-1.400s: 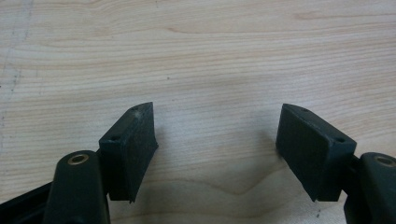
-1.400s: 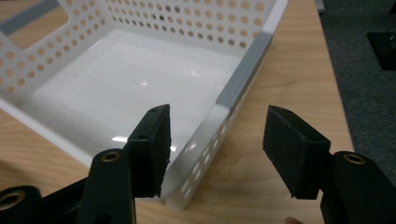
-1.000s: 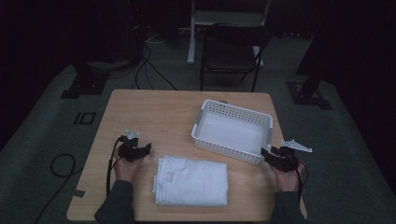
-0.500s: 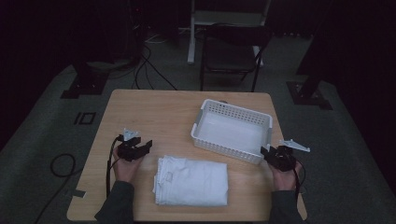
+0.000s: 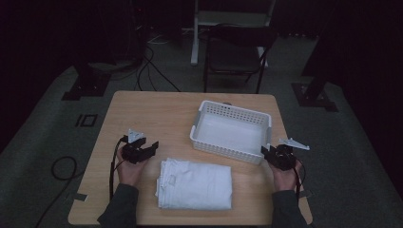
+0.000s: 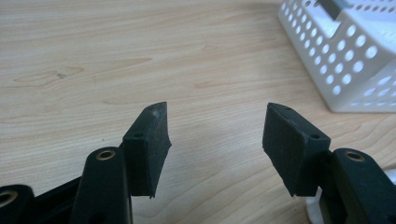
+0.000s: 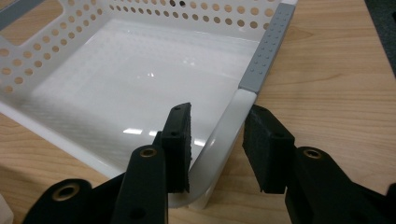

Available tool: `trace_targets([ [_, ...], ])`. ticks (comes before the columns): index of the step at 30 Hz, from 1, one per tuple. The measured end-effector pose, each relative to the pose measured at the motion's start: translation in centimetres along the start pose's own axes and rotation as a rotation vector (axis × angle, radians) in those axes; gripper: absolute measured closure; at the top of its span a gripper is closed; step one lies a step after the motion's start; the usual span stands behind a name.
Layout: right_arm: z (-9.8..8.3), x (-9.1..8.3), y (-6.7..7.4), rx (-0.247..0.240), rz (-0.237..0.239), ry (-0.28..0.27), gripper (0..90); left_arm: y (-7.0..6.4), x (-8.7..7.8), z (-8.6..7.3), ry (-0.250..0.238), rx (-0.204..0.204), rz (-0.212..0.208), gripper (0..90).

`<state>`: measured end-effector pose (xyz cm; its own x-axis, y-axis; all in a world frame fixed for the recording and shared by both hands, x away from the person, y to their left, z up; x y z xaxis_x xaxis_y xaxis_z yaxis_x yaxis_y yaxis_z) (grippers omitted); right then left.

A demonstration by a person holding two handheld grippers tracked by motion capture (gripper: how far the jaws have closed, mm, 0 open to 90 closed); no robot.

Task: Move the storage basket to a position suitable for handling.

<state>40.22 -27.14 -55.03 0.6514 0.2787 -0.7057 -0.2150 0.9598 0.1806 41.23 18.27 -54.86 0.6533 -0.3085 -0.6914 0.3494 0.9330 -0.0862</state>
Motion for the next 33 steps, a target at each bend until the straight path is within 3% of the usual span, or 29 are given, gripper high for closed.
trace_targets([
  [7,0.6,0.8,1.0,-0.014,0.013,0.002,62.6,-0.6,0.1,0.0,0.006,0.007,-0.033,41.3],
  [14,1.1,1.6,2.1,-0.028,0.023,0.002,62.6,-0.8,0.0,0.1,-0.006,0.02,-0.044,41.2],
  [33,2.9,4.1,5.3,-0.089,0.062,0.031,64.3,-1.2,0.1,0.3,-0.007,0.008,-0.071,40.8],
])
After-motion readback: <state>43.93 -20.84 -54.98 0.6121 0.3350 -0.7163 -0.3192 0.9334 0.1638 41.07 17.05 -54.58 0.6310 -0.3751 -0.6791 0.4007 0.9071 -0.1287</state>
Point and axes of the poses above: each handheld gripper's, and its own axes: x roughly forward along the jaws, z roughly out of its top, y roughly to its left, the point moved 8 cm from there along x, roughly forward along the jaws, and after that the axes turned 9 degrees about y, right-handed, at the moved point
